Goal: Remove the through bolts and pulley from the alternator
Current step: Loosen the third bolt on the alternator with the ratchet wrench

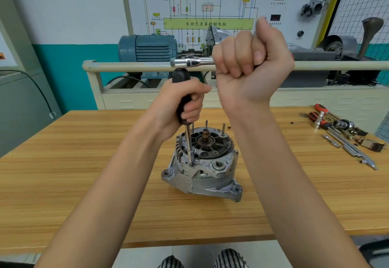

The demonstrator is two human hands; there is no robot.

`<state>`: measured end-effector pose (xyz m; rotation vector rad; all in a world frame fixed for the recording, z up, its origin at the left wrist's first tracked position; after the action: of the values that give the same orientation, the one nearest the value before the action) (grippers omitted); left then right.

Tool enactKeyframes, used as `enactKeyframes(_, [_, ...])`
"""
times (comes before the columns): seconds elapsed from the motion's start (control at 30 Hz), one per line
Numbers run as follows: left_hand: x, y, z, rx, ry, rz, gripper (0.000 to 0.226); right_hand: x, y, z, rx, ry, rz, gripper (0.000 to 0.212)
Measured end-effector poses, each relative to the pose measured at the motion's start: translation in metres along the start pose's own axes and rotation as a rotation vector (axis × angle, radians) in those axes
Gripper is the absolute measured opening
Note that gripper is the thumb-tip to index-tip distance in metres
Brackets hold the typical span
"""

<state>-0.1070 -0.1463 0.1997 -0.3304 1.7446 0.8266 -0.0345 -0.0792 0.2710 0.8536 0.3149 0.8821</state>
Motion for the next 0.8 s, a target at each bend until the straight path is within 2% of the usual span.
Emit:
enactKeyframes(0.1, [-0.004, -0.004, 0.016, 0.301, -0.19, 0.023, 0.033, -0.009, 0.009, -0.021, -0.187, 0.27, 0.169, 0.053])
enactKeyframes(0.17, [-0.004, -0.006, 0.024, 0.369, -0.233, 0.011, 0.037, -0.012, 0.01, -0.027, -0.241, 0.379, 0.192, 0.051])
enactKeyframes(0.23, [0.0, -0.001, 0.019, 0.237, -0.156, -0.026, 0.043, -0.009, 0.009, -0.03, -0.252, 0.367, 0.145, 0.052])
enactKeyframes(0.3, [0.004, 0.003, 0.007, -0.01, -0.057, -0.054, 0.048, -0.003, 0.005, -0.026, -0.205, 0.254, 0.077, 0.057])
enactKeyframes(0.37, [0.007, 0.002, -0.005, -0.298, 0.019, -0.076, 0.046, 0.001, -0.001, -0.013, -0.083, 0.061, -0.03, 0.059])
enactKeyframes(0.43, [0.007, -0.002, -0.012, -0.524, 0.069, -0.088, 0.04, 0.001, -0.01, 0.007, 0.043, -0.127, -0.171, 0.051])
enactKeyframes(0.5, [0.006, -0.004, -0.015, -0.614, 0.095, -0.077, 0.038, 0.001, -0.019, 0.02, 0.111, -0.254, -0.289, 0.039])
enactKeyframes(0.53, [0.007, -0.004, -0.015, -0.608, 0.097, -0.072, 0.037, 0.0, -0.021, 0.022, 0.123, -0.273, -0.308, 0.036])
enactKeyframes(0.6, [0.007, -0.003, -0.012, -0.49, 0.09, -0.063, 0.039, 0.0, -0.017, 0.019, 0.122, -0.218, -0.254, 0.039])
enactKeyframes(0.7, [0.003, -0.001, -0.005, -0.189, 0.058, -0.035, 0.041, 0.0, -0.003, 0.003, 0.029, -0.025, -0.052, 0.052])
enactKeyframes(0.8, [-0.001, -0.002, 0.005, 0.12, -0.058, -0.005, 0.034, -0.004, 0.006, -0.018, -0.139, 0.217, 0.113, 0.049])
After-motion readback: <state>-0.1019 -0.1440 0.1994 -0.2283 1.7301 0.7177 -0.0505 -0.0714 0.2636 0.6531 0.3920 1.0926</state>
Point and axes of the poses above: each hand's wrist, its own y-axis towards the middle knuckle, its own z-axis out of the palm, x = y × z, the point moved 8 cm from there along y, towards the middle knuckle, and after that the axes turned 15 degrees about y, right-handed, at the moved point
